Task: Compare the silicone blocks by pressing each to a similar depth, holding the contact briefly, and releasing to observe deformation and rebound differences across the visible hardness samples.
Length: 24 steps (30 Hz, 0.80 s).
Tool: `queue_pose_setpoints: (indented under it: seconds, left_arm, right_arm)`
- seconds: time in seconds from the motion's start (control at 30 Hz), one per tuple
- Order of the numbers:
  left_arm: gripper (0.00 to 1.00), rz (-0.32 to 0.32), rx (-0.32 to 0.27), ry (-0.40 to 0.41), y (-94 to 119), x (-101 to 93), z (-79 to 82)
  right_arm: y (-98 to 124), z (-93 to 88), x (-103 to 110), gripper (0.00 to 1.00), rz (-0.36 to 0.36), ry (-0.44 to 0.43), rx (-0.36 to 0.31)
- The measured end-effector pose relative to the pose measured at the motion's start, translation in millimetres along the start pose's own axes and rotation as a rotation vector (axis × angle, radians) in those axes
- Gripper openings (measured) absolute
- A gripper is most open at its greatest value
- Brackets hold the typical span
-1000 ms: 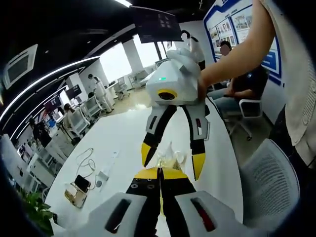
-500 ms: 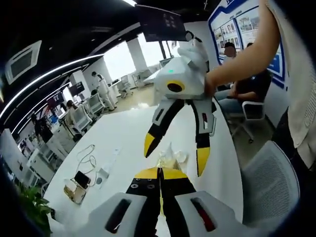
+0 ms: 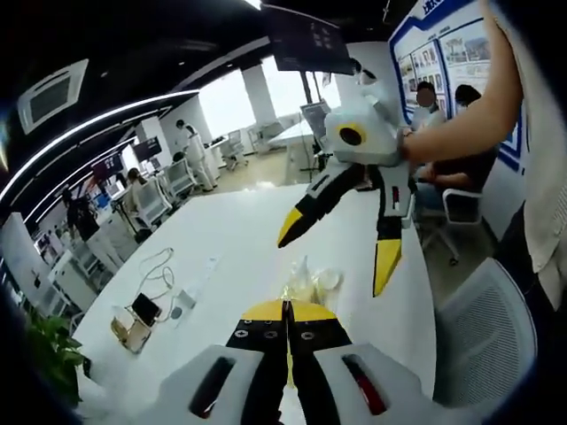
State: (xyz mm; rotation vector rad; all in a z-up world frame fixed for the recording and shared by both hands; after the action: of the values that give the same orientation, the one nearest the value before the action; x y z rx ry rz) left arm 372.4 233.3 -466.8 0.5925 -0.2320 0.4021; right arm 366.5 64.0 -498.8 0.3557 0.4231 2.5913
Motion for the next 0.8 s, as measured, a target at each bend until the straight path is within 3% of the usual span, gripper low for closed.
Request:
queue_pose_setpoints:
  seconds: [0.3,0.8]
  left_arm:
    - [0.00,0.006,0.017,0.034,-9.4,-0.6,-13.4]
    - [0.00,-0.020,0.072,0.128,-43.9,-6.2,-57.5]
  right_arm:
    - [28.1,-8.1,3.4,0.75,-0.094,-0.103,-0.111]
    - [74.3,-40.8,20.4,0.72,-0.223,-0.210,-0.152]
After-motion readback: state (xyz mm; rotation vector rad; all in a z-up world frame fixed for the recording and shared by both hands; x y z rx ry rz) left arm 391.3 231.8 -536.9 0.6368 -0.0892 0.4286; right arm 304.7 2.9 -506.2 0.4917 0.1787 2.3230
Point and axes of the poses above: the point that each gripper's makers call its tool centre point, and the gripper's own axes: y roughly backward along the fingers, x roughly to its left, z roughly out of its top, the point moved 8 cm from there along y, roughly backward along the fingers, and after that the axes turned 8 degrees about -y, right-handed, at the moved point
